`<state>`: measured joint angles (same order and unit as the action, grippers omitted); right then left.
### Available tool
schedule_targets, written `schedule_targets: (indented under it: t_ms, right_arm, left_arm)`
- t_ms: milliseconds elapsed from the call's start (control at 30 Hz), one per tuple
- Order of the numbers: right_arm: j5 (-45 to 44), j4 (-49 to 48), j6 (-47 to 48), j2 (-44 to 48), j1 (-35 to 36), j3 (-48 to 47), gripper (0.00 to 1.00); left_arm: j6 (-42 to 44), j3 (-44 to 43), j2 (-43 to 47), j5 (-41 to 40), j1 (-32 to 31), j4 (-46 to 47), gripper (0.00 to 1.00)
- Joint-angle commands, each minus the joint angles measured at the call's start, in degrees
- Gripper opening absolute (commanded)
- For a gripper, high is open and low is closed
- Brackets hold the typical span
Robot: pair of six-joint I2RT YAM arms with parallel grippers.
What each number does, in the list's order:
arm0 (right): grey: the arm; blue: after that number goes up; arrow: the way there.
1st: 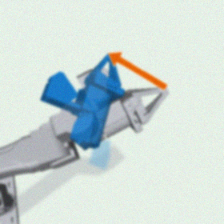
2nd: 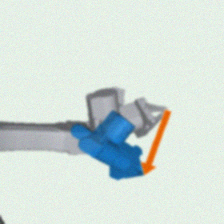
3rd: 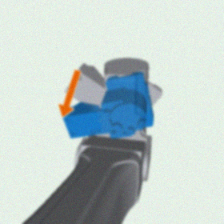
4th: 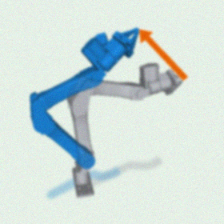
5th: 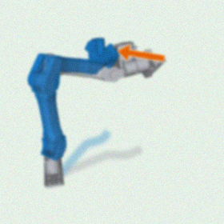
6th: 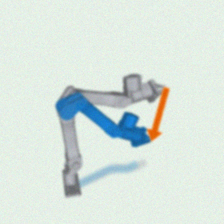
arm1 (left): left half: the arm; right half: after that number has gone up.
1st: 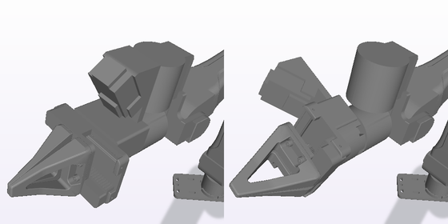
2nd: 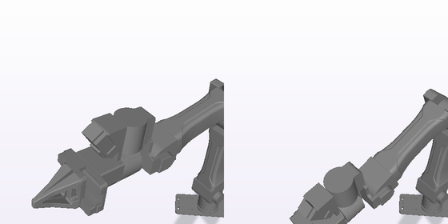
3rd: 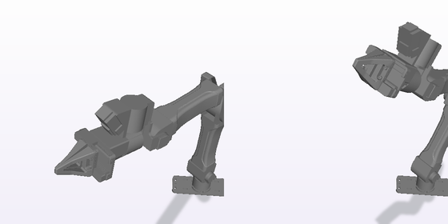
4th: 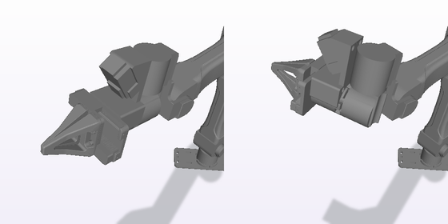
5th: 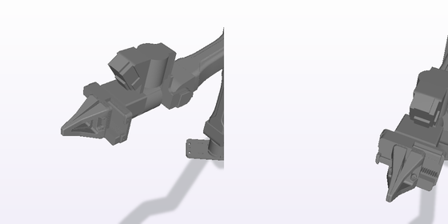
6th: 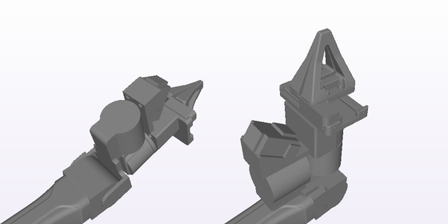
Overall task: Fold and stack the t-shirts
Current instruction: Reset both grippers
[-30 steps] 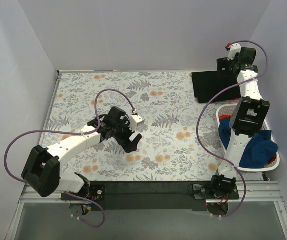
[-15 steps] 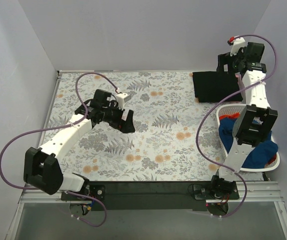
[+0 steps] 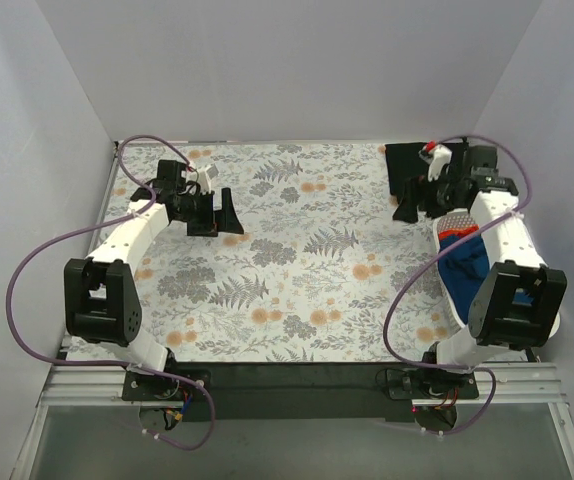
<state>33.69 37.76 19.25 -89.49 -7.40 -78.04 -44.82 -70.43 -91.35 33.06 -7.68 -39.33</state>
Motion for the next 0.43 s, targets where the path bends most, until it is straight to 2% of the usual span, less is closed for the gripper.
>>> schedule_targets:
  t_ms: [0, 200, 400]
  right_arm:
    - [2.6, 2.8, 0.6, 6.4, 4.3, 9.0, 0.98]
    - [-1.7, -2.2, -1.4, 16.4, 10.3, 23.2, 0.98]
    - [-5.4, -4.1, -2.7, 22.2, 12.8, 26.1, 0.98]
  left_arm:
    - [0.7, 3.4, 3.2, -3.3, 1.0, -0.2, 0.94]
    - [1.8, 8.6, 8.0, -4.9, 1.2, 0.6, 0.94]
    - [0.8, 11.5, 13.5, -6.3, 1.2, 1.1, 0.94]
